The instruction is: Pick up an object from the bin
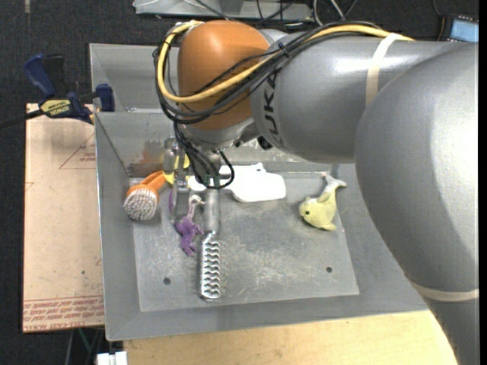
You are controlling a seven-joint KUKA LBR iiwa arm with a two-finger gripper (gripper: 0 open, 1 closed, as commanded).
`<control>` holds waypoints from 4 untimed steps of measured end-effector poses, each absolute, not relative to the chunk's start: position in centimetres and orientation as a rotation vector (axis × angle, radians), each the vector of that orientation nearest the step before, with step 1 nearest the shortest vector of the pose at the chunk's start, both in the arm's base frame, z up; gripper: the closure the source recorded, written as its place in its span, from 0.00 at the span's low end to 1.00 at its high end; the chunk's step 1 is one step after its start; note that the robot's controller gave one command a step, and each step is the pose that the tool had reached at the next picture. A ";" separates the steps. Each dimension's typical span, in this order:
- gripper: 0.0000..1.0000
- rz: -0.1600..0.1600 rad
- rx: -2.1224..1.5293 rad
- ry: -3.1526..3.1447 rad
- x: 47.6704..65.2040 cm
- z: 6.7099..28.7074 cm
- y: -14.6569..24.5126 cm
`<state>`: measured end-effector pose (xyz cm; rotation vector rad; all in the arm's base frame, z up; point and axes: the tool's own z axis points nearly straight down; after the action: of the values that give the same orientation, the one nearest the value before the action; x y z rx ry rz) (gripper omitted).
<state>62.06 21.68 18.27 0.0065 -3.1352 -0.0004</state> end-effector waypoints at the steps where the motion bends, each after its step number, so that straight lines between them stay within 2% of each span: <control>1: 0.00 -0.002 0.000 -3.143 62.3 18.8 21.5; 2: 0.00 -0.006 0.632 -3.088 63.1 9.2 23.0; 3: 0.00 -0.007 0.624 -3.091 63.3 14.9 23.2; 4: 0.00 -0.011 1.061 -2.977 63.1 9.9 24.8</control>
Offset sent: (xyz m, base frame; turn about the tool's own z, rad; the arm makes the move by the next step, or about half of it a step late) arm 0.0082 0.0147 -0.1127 -0.4715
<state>63.08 24.84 9.93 1.0609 -2.9774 -0.0109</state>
